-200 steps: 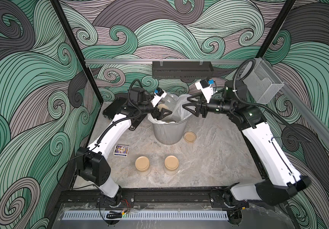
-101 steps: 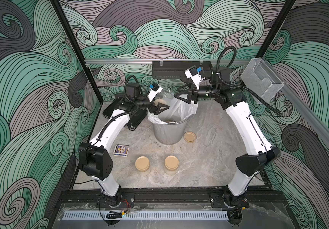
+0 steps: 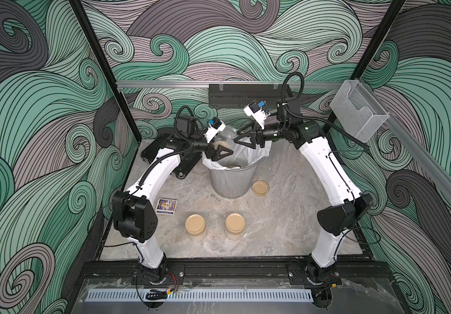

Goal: Empty moldy rice from jars
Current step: Pour the moldy rice from the jar into the trash bin.

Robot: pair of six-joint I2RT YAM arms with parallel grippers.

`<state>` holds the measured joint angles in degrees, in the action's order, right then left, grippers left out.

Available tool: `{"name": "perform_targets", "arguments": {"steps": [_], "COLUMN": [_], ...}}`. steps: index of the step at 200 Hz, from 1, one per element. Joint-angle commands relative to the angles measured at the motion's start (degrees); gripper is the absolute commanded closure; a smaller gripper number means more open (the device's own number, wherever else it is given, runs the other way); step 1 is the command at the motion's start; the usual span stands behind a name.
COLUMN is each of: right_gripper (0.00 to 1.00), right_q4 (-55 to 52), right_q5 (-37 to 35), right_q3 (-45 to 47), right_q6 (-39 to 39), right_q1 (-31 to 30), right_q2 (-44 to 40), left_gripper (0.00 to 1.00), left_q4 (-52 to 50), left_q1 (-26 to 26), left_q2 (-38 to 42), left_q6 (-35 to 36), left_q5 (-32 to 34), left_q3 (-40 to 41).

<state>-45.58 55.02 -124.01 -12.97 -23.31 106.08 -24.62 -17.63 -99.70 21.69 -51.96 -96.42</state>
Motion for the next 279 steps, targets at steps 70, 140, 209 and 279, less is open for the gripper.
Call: {"name": "perform_targets", "arguments": {"steps": [70, 140, 209, 279], "right_gripper": [0.42, 0.51, 0.81, 1.0], "right_q4": [-4.1, -6.8, -8.5, -7.9], "right_q5": [-4.8, 0.6, -1.8, -4.6], "right_q3": [1.4, -1.5, -5.6, -8.0], "right_q6": [-5.9, -3.3, -3.9, -1.2], "right_q1": [-0.8, -0.6, -2.4, -2.5], "right_q2": [1.5, 3.1, 7.0, 8.0], "left_gripper": [0.69, 0.69, 0.62, 0.02], "left_q4": [-8.0, -3.3, -3.6, -0.9], "left_q1": [-4.3, -4.2, -4.1, -4.0], "left_q2": [-2.3, -2.2, -2.6, 2.7], "left_q6": [6.7, 5.8, 7.5, 7.7], "left_q5": [0.8, 1.8, 1.3, 9.9], "left_q3": [-7.6, -8.5, -11.8, -4.9]}}
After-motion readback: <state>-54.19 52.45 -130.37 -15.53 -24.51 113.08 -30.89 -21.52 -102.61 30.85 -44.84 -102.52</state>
